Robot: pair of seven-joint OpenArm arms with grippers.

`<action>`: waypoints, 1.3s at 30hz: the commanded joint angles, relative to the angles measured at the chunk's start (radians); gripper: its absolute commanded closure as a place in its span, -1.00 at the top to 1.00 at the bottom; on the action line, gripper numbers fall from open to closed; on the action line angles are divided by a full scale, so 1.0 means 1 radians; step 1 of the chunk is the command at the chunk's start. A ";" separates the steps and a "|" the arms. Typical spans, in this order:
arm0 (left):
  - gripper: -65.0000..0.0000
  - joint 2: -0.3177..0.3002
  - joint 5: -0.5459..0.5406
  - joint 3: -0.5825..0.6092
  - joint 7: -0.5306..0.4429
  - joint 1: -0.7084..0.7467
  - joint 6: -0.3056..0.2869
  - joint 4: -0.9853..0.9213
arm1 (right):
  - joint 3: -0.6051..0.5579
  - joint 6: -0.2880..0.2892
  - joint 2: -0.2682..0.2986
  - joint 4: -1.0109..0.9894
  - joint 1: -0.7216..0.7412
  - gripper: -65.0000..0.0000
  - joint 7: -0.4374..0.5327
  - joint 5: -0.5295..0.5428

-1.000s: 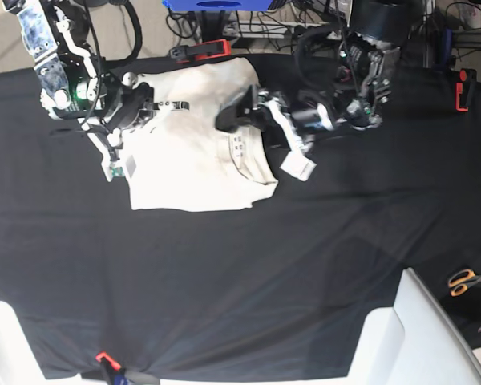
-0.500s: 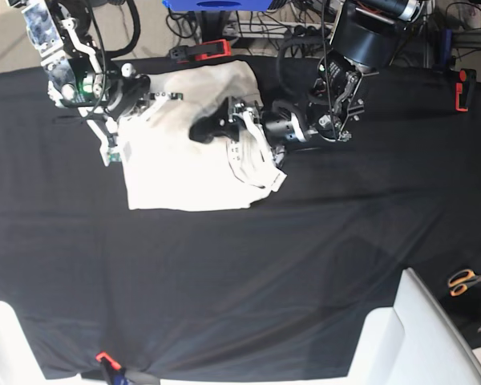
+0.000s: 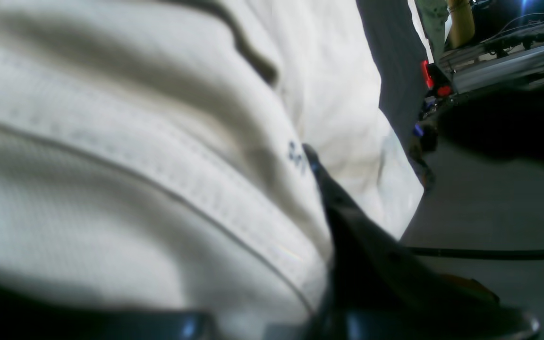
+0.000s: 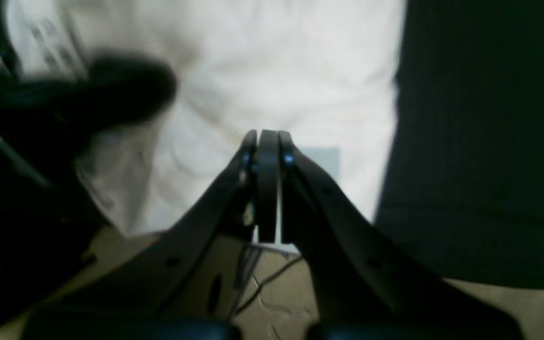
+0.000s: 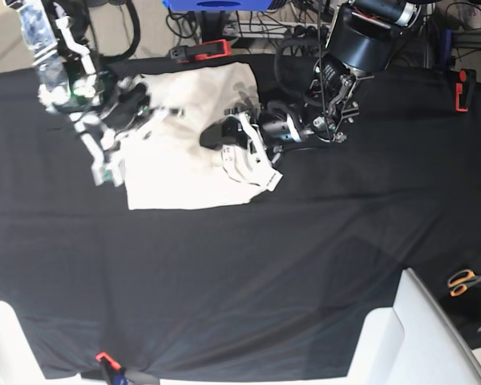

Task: Fold the T-shirt properly
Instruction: 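Move the left gripper to the stack's side and grasp its edge, then lift the held edge with the left gripper and fold it over the stack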

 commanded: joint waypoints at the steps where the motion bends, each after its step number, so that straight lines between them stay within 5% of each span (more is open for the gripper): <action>1: -1.00 0.018 0.036 0.018 0.098 0.028 0.044 -0.035 | 0.025 -0.003 0.009 0.018 0.006 -1.00 0.007 -0.004; 11: -1.00 -0.073 0.119 0.133 0.252 -0.065 0.044 0.103 | 0.112 0.000 0.010 0.018 -0.011 -1.00 0.004 -0.004; 23: -1.00 -0.131 0.483 0.213 0.445 -0.230 0.044 0.231 | 0.112 0.000 0.010 0.018 -0.017 -1.00 0.009 -0.004; 27: -1.00 -0.146 0.624 0.351 0.442 -0.285 0.044 0.232 | 0.112 0.000 0.010 0.018 -0.017 -1.00 0.009 -0.004; 39: -1.00 -0.036 1.083 0.475 0.410 -0.349 0.044 0.287 | 0.112 0.000 0.010 0.018 -0.017 -1.00 0.004 -0.004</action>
